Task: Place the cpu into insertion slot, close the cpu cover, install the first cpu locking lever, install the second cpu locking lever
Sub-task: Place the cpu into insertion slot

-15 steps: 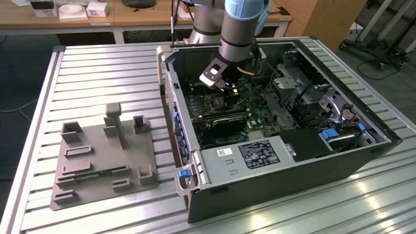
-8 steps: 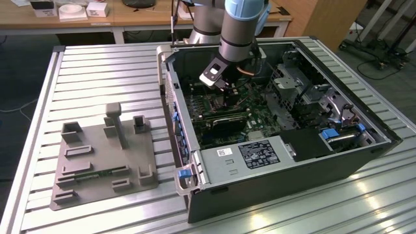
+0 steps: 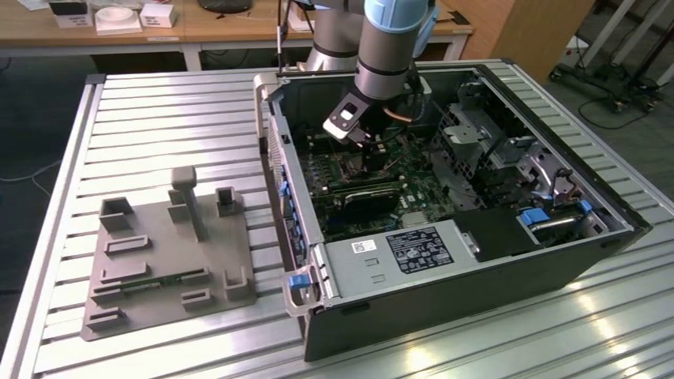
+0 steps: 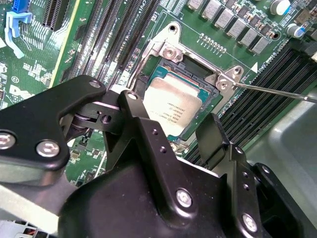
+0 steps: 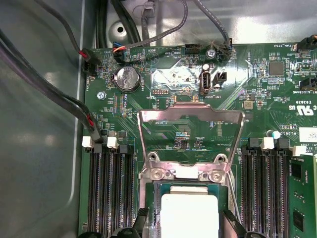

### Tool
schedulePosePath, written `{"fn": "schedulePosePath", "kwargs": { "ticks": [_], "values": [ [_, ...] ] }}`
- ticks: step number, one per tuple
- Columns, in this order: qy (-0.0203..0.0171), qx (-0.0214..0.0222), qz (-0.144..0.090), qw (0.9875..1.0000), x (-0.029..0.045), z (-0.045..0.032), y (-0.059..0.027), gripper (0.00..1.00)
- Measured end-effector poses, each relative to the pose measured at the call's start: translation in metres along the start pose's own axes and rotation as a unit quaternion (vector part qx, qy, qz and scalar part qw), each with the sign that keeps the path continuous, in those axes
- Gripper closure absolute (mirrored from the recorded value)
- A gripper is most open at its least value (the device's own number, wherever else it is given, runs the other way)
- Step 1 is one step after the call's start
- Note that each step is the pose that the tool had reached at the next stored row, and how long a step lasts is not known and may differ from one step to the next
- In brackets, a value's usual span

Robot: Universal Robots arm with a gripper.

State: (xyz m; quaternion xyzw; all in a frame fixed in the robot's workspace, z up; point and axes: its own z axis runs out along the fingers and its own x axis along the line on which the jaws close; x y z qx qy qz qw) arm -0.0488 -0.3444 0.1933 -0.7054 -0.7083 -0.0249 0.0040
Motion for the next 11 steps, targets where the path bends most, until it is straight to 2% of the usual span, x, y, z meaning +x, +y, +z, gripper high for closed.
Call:
{"fn": "schedulePosePath", "kwargs": {
  "ticks": [9, 11],
  "values": [
    [0.0000, 0.0000, 0.000, 1.0000, 0.0000, -0.0002, 0.0000, 0.33],
    [0.0012, 0.0001, 0.000, 1.0000, 0.0001, -0.0027, 0.0001, 0.33]
  ]
}}
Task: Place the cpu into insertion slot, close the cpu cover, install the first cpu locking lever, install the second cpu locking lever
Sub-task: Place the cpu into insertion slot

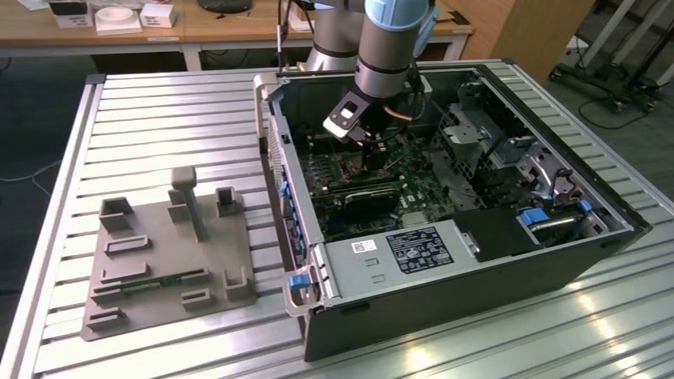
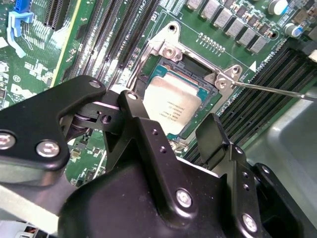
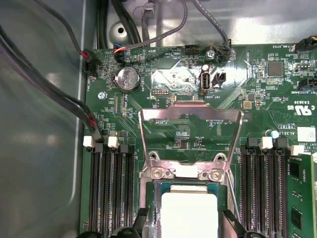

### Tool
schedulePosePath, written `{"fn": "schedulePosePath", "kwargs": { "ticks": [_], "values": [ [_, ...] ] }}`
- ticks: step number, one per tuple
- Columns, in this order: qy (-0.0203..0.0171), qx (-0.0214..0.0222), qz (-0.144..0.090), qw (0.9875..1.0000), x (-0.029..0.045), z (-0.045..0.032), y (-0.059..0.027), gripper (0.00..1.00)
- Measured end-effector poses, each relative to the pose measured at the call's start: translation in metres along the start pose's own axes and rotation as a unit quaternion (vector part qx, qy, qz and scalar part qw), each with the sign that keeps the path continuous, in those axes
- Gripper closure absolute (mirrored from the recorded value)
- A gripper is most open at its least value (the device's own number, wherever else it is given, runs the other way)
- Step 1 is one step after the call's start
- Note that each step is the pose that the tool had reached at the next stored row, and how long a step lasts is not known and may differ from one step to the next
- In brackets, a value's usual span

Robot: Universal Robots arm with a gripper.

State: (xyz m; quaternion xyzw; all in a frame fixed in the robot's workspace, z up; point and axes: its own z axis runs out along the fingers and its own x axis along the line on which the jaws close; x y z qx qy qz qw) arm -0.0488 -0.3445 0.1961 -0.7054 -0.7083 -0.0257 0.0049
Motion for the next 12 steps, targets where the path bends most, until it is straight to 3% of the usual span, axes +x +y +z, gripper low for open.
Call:
{"fn": "schedulePosePath", "kwargs": {
  "ticks": [12],
  "values": [
    [0.0019, 0.0000, 0.000, 1.0000, 0.0018, 0.0034, -0.0008, 0.33]
  ]
}}
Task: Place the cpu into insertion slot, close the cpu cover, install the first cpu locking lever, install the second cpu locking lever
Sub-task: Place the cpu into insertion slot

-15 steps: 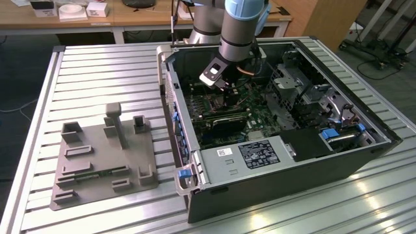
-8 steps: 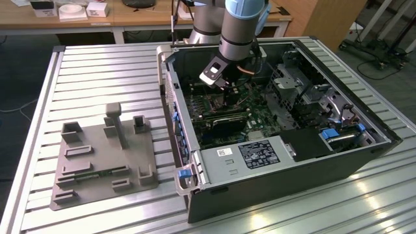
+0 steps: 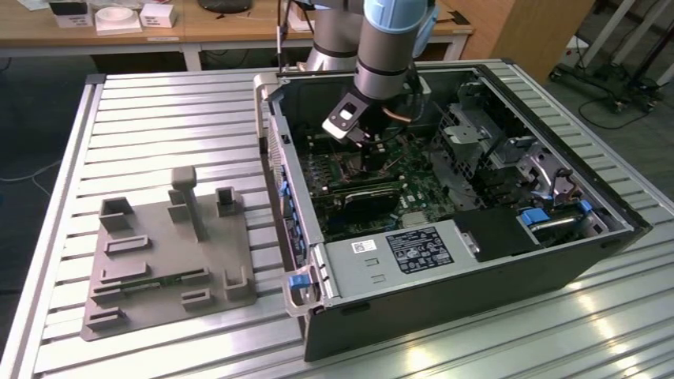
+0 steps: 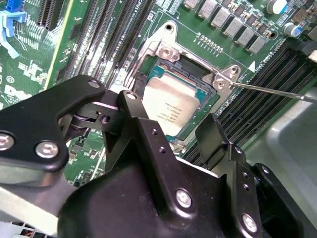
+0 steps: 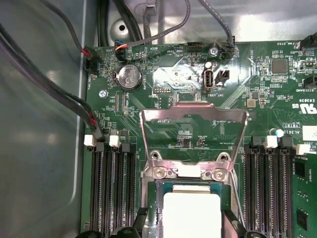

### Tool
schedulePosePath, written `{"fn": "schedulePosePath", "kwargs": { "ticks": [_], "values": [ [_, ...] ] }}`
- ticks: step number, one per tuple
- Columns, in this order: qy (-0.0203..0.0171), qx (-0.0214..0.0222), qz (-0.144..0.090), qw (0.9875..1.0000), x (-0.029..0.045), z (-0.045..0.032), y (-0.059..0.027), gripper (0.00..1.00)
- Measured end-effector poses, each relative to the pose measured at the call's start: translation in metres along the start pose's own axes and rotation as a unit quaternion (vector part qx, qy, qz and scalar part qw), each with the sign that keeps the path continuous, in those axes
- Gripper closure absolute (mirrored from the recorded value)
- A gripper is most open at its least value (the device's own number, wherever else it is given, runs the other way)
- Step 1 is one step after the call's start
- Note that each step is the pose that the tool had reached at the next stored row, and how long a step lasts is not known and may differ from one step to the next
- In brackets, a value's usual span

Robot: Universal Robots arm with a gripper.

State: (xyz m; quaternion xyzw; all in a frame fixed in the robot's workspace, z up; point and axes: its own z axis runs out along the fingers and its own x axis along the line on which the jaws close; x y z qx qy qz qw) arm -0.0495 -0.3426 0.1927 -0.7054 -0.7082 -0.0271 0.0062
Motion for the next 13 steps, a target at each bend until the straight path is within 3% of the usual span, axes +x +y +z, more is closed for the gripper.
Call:
{"fn": "schedulePosePath", "kwargs": {
  "ticks": [13],
  "values": [
    [-0.0001, 0.0019, 0.006, 1.0000, 0.0034, 0.0005, -0.0014, 0.33]
  ]
}}
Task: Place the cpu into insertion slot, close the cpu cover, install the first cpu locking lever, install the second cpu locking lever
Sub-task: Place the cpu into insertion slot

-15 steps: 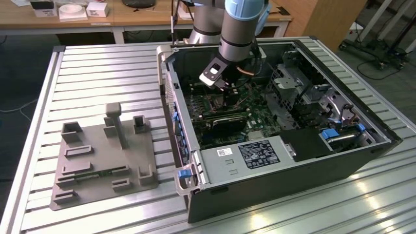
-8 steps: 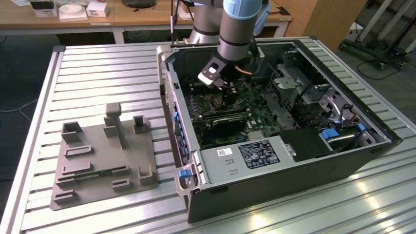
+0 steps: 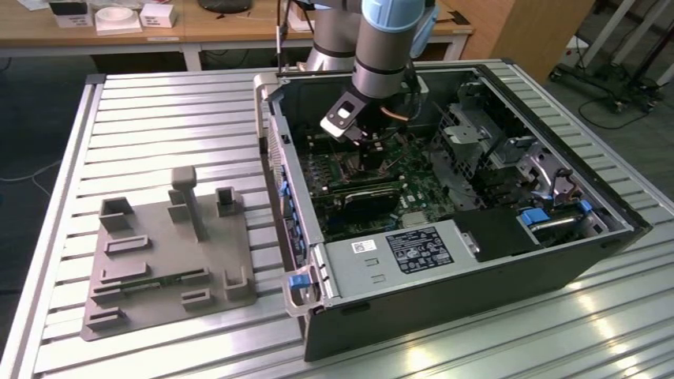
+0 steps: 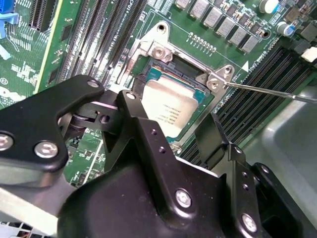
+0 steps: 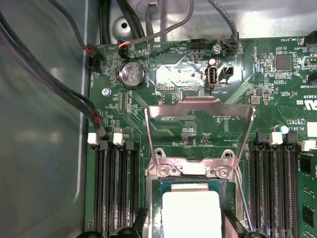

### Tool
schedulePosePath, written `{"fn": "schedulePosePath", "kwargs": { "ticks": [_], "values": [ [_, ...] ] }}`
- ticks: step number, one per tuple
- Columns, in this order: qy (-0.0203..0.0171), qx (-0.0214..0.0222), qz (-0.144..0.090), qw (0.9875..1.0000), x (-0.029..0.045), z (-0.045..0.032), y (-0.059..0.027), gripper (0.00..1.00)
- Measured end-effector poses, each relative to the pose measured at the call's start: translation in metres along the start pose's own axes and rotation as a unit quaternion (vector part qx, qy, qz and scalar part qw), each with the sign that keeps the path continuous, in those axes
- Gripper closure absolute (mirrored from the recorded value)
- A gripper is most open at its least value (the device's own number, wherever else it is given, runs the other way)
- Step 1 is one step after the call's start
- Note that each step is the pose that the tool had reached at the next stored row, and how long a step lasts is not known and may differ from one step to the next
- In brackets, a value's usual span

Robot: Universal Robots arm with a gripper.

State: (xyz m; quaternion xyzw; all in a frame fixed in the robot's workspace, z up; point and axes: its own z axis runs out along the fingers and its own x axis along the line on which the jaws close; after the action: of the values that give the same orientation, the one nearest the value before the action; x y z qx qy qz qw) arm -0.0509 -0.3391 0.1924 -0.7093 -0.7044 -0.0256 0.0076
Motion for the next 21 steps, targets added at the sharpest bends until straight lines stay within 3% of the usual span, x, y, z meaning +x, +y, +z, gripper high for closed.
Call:
{"fn": "schedulePosePath", "kwargs": {
  "ticks": [10, 14, 21],
  "values": [
    [0.0000, 0.0000, 0.000, 1.0000, 0.0000, 0.0001, 0.0005, 0.33],
    [-0.0001, 0.0002, 0.000, 1.0000, 0.0000, -0.0001, 0.0005, 0.44],
    [0.0004, -0.0002, 0.000, 1.0000, 0.0002, -0.0007, 0.0007, 0.45]
  ]
}}
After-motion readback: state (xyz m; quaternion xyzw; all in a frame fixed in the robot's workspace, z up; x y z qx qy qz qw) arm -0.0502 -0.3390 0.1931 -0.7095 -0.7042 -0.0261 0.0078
